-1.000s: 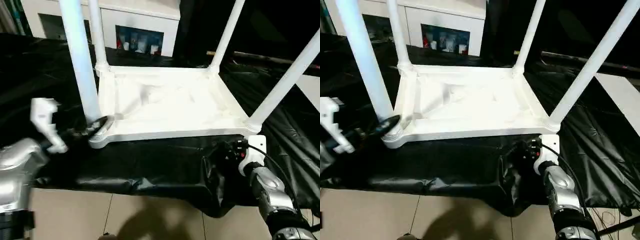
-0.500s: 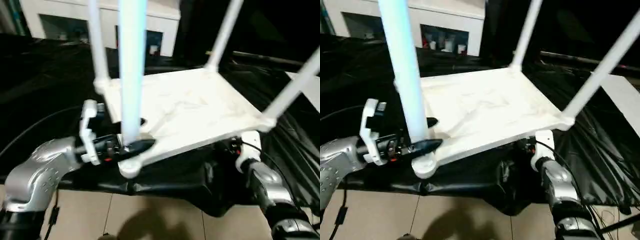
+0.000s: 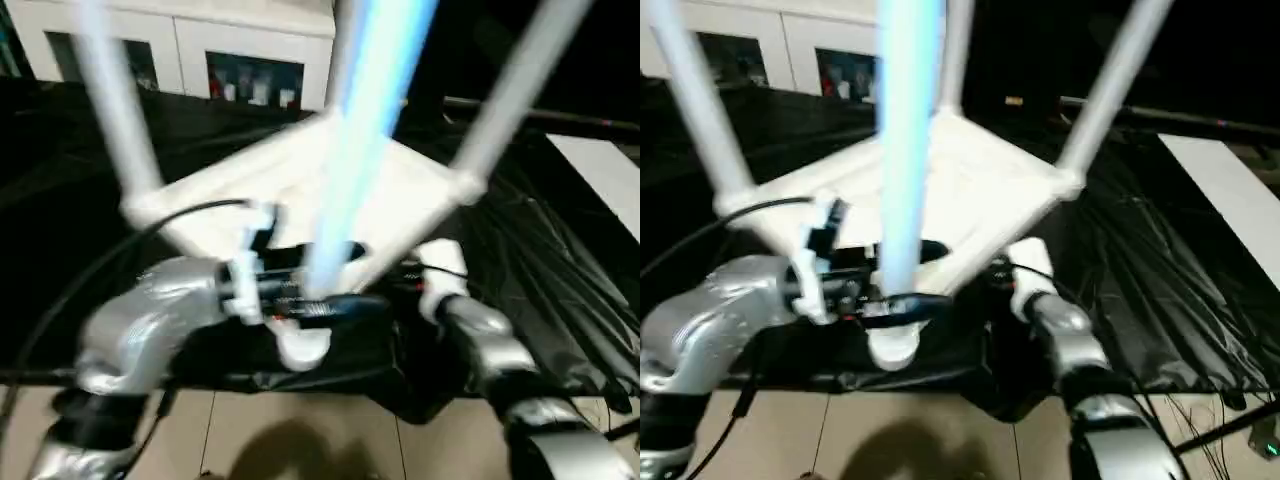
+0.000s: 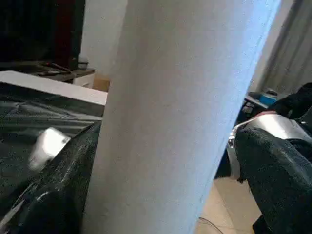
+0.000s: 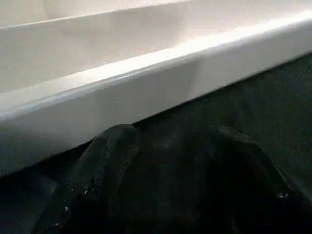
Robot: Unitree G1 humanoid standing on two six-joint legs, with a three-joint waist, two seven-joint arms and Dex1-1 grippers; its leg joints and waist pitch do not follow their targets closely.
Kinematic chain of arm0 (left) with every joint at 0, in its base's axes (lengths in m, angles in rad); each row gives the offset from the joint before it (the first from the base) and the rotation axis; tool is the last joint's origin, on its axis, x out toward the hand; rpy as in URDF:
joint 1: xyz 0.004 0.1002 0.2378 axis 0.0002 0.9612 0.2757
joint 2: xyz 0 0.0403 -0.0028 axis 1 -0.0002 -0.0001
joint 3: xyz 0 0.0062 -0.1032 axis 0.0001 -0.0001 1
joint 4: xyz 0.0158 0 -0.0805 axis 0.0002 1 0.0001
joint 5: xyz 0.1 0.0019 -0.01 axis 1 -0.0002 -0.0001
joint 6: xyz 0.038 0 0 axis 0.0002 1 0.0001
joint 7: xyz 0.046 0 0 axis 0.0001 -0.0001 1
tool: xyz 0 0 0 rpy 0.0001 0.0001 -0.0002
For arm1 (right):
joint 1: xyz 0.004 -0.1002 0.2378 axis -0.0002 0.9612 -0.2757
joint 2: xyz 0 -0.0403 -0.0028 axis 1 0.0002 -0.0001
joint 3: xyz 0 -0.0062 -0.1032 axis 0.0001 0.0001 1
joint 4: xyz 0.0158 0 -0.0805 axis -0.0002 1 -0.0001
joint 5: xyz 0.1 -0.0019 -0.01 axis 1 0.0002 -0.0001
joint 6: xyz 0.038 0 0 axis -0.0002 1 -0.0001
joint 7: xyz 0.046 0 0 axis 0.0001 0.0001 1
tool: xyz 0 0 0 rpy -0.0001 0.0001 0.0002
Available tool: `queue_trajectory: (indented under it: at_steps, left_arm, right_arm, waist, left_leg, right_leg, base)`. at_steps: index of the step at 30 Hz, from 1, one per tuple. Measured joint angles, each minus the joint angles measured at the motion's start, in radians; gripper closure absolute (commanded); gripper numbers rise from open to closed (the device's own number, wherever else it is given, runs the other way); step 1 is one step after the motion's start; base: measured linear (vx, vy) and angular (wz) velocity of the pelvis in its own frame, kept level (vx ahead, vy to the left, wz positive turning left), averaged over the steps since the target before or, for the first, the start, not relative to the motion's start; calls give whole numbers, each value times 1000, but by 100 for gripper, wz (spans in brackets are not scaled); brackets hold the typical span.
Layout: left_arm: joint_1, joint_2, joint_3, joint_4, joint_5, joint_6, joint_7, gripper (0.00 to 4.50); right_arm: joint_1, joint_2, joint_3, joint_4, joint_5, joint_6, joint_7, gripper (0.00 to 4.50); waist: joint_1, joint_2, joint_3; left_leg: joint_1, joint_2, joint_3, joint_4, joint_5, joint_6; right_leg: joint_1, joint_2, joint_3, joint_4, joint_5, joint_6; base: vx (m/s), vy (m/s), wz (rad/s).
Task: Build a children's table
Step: Rotate table base
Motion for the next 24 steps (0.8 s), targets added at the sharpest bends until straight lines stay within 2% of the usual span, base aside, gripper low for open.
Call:
queue_trajectory:
  at_steps: [8,12,14,18,21,24]
  left_arm:
    - [-54,-76,-74,103,91,-91,18,5]
    - [-75,-97,-83,163,143,-137,59,5]
    - [-115,-111,-92,248,215,-197,125,5]
    - [-146,-118,-97,311,277,-251,176,5]
    - [-163,-126,-104,371,331,-325,229,5]
    - [-167,-120,-93,415,348,-359,236,5]
  right_arm:
    - [-28,26,10,35,-7,-26,22,156]
    - [-28,30,22,39,-23,-42,39,156]
    - [-30,19,21,47,-25,-50,36,156]
    - [-30,16,17,49,-24,-56,42,156]
    - [-30,-11,16,48,-19,-67,81,156]
    - [-23,-66,-7,36,-7,-82,126,156]
  waist:
    - [11,0,0]
    - [11,0,0]
    - [16,1,0]
    - [18,1,0]
    - [24,2,1]
    - [30,2,1]
  left_leg:
    - [0,0,1,0,0,0]
    - [1,0,0,0,0,0]
    - [1,0,0,0,0,0]
    - [2,0,0,0,0,0]
    - [2,0,0,0,0,0]
    - [2,0,0,0,0,0]
  right_leg:
    - [1,0,0,-2,0,-1]
    - [1,0,0,-1,0,-1]
    - [1,0,0,-1,0,-1]
    - [2,0,0,-1,1,-2]
    - [2,0,0,-1,2,-1]
    - [2,0,0,-2,3,2]
  base:
    - [0,0,0]
    - [0,0,0]
    - [0,0,0]
    - [0,0,0]
    - [0,0,0]
    - [0,0,0]
